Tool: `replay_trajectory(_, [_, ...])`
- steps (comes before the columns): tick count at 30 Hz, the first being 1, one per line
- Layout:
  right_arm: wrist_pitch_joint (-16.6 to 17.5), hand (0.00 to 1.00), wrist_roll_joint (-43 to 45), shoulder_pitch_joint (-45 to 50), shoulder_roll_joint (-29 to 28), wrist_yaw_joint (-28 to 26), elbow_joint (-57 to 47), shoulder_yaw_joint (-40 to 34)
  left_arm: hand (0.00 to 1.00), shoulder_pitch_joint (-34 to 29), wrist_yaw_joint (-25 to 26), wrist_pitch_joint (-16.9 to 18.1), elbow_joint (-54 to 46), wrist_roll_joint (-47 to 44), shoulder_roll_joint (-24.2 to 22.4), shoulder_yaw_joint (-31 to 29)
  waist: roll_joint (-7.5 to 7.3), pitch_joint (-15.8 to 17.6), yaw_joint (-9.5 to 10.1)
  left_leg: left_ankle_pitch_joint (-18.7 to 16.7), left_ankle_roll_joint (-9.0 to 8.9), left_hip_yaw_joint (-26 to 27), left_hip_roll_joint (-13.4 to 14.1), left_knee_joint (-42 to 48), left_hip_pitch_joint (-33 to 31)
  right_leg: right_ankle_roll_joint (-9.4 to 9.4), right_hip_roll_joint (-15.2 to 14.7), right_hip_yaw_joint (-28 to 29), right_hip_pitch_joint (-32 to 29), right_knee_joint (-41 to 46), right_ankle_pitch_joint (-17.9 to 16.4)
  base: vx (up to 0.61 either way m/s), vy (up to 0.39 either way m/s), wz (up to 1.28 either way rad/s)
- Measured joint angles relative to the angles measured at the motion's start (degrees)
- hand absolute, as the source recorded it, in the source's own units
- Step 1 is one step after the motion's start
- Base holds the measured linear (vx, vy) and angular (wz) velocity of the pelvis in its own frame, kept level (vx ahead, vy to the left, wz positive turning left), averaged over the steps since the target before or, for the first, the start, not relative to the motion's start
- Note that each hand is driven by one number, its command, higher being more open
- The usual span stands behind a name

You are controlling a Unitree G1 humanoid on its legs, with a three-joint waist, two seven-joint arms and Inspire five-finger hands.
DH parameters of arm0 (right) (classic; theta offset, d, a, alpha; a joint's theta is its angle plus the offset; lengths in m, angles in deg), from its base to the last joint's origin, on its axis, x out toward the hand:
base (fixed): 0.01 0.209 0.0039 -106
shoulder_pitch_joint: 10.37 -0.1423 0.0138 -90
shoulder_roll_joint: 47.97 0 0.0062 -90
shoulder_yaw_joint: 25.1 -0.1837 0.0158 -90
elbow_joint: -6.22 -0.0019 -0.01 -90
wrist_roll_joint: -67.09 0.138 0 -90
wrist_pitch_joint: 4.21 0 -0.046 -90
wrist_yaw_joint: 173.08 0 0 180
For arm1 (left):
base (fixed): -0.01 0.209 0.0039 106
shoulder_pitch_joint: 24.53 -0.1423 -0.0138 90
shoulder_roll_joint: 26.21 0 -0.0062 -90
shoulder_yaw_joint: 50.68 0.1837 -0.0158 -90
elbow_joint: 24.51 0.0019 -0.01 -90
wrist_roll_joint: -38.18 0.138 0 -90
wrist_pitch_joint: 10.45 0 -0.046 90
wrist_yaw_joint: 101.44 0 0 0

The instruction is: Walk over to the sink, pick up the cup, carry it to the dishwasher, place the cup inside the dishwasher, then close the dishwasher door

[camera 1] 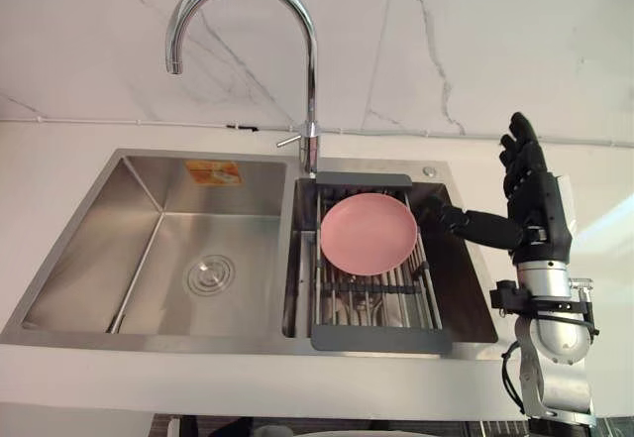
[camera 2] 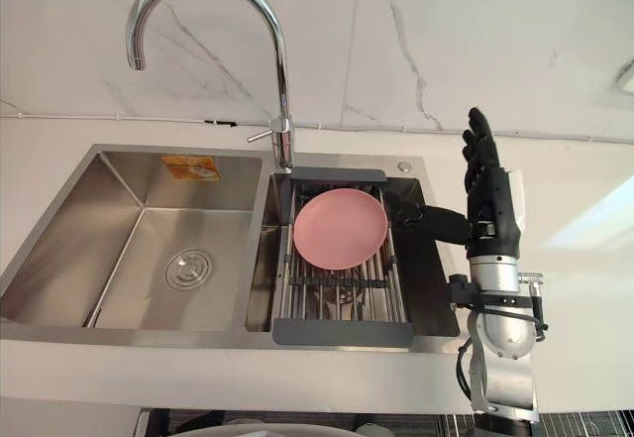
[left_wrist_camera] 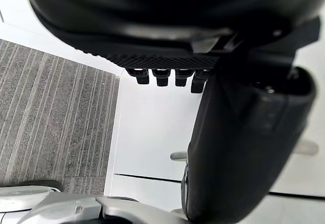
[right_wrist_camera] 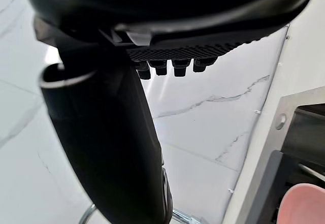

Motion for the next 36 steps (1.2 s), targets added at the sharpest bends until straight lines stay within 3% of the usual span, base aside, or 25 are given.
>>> replay_trajectory(1, [0.00, 1.00, -0.77, 0.72, 2.53, 4.36, 1.81, -0.12, 1.00, 0.35, 0.04, 4.45, 2.18, 2.66, 2.86, 0.35, -1.20, 2.12, -0.55, 3.72, -0.22, -1.41, -0.66, -5.05, 0.07, -0.30, -0.54, -1.43, -1.44, -0.02, 0.64, 0.00, 0.000, 0.00])
replay_trajectory(7, [0.00, 1.00, -0.50, 0.25, 2.50, 4.28, 1.56, -0.11, 1.00, 0.57, -0.18, 4.50, 2.20, 2.08, 2.86, 0.27, -1.36, 2.08, -0.32, 3.86, -0.04, -1.41, -0.67, -4.89, -1.22, -0.27, -0.94, -1.47, -2.61, 0.00, 0.81, 0.00, 0.000, 0.00])
replay_trajectory(9, [-0.15, 1.00, 1.02, -1.33, 2.38, 3.17, 1.54, -0.05, 1.00, 1.73, -1.92, 2.75, 2.36, -0.91, 2.88, -0.21, -1.63, 2.24, -0.27, 4.18, -0.16, -1.32, -0.71, -4.60, -2.79, -0.52, -1.08, -1.50, -4.12, 0.02, 1.23, 0.00, 0.000, 0.00])
replay_trajectory(14, [-1.45, 1.00, 3.84, -5.95, 2.65, -0.89, 1.09, 0.57, 1.00, 7.03, -8.24, -7.46, 5.11, -12.40, 2.84, -1.97, -2.35, 2.68, 0.08, 3.97, -0.51, -1.30, -0.33, -2.71, -4.11, -0.80, -1.07, -2.01, -4.57, 0.04, 1.49, -0.02, -0.018, 0.03])
replay_trajectory(17, [-2.25, 1.00, -2.84, -9.34, 7.08, -2.34, -1.33, 4.75, 1.00, 10.72, -12.60, -14.96, 7.70, -20.94, 4.85, -2.48, -3.72, 3.48, -0.26, 2.65, -2.44, -0.11, 0.31, 0.91, -6.26, -1.05, -1.00, -1.81, -5.17, 0.05, 1.78, -0.09, -0.017, -0.04])
replay_trajectory(20, [-2.73, 1.00, -14.79, -14.18, 15.32, -7.25, -6.43, 11.57, 1.00, 13.96, -15.85, -22.08, 11.18, -27.00, 6.78, -3.58, -4.08, 3.56, -0.37, 1.23, -2.51, 0.86, 1.42, 4.00, -7.40, -1.18, -0.07, -1.20, -5.25, 0.06, 1.94, -0.06, -0.014, -0.12])
replay_trajectory(29, [-1.75, 1.00, -28.10, -19.65, 26.03, -14.36, -7.78, 13.75, 1.00, 14.79, -14.57, -26.81, 12.31, -29.58, 7.80, -4.26, -4.40, 3.35, -0.56, 1.16, -2.60, 2.20, 1.75, 3.90, -6.06, -1.34, 0.27, -0.25, -4.36, 0.06, 2.10, -0.02, 0.004, -0.05])
replay_trajectory(36, [-2.11, 1.00, -34.52, -19.66, 28.18, -21.33, -9.11, 15.30, 1.00, 15.43, -14.08, -28.34, 13.40, -29.47, 8.57, -4.65, -4.72, 3.07, -1.15, 1.18, -2.57, 2.58, 1.94, 3.46, -5.46, -1.50, 0.56, 0.18, -4.17, 0.04, 2.25, -0.02, 0.003, -0.03])
